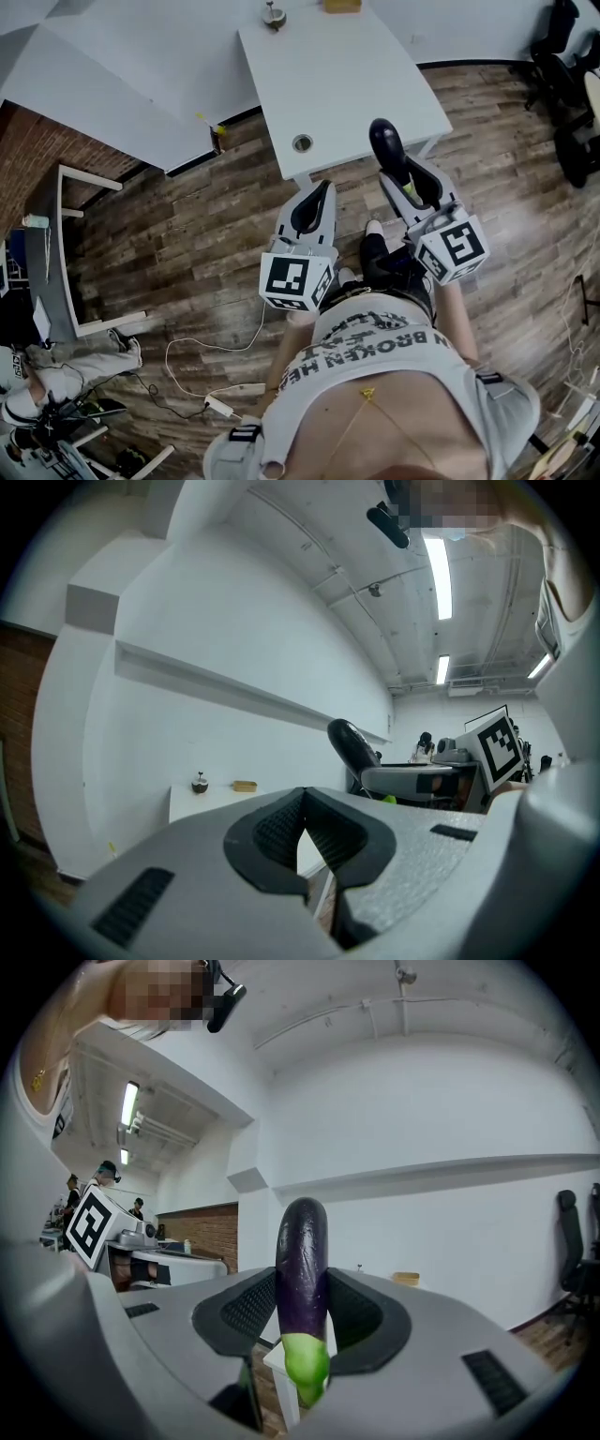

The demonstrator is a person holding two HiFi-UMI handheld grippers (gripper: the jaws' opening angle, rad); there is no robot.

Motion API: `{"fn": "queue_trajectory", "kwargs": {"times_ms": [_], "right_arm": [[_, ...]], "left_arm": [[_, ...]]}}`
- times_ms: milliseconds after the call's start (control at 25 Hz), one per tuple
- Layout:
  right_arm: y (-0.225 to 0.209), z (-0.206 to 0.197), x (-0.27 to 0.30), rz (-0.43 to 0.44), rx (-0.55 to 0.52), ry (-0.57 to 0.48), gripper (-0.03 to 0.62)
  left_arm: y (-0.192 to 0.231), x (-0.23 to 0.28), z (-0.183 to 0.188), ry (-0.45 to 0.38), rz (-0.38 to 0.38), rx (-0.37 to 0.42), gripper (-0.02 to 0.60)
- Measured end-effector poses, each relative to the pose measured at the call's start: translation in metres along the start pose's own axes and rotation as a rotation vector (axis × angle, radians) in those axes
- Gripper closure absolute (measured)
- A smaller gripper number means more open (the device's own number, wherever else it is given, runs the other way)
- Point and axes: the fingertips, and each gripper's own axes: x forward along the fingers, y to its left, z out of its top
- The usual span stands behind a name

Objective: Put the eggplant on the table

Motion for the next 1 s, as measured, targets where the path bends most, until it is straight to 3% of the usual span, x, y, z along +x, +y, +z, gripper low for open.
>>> {"fn": "queue_trajectory", "kwargs": {"times_ms": [560,1000], "right_arm": [[-0.093,0.005,0.060,0.086,-0.013,0.009,0.427],[-0.148,0.003,0.079,0.138,-0.010,0.015,0.427]], "left_arm": [[0.013,0.110,0.016,0.006,0.052,0.014,0.575],[0.007,0.170,0.019,0.020,0.083,0.016,0.575]]}}
